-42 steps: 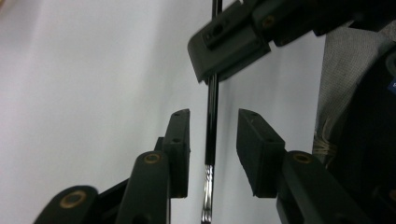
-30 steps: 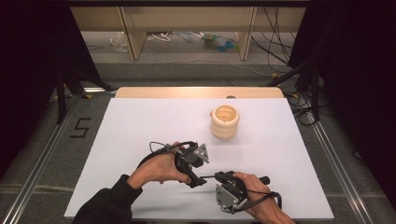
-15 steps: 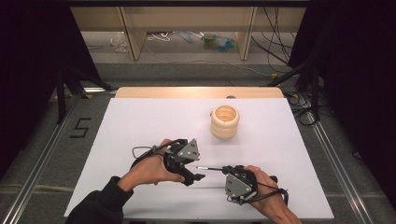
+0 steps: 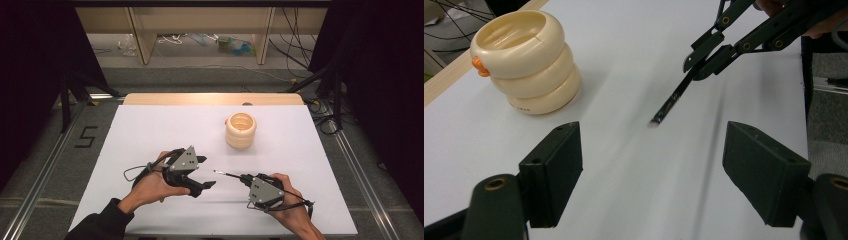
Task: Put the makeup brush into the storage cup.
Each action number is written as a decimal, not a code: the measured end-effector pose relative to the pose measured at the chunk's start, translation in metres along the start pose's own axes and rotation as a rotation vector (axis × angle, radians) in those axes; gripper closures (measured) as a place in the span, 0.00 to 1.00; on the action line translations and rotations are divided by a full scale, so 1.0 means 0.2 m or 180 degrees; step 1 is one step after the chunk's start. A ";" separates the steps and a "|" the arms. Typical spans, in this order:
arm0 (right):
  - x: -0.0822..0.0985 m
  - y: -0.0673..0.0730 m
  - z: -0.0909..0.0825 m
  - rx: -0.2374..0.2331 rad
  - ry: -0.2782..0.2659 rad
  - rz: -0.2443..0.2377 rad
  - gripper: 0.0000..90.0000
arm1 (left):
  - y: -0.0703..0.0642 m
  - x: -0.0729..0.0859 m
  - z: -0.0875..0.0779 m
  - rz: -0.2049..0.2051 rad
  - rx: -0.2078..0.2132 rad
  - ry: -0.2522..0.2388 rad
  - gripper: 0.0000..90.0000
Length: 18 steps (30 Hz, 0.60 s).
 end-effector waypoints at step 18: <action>-0.04 -0.01 0.00 -0.0294 -0.0924 0.1128 0.95 | -0.03 0.01 0.02 -0.0306 -0.0046 -0.0398 0.25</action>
Point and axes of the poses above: each handheld gripper's, and its own axes: z roughly forward along the jaws, x roughly out of its underside, y roughly to its left, the point moved 5 cm from there along z, roughly forward along the jaws, and after that the axes turned 5 degrees about -x, right-handed, at the moved point
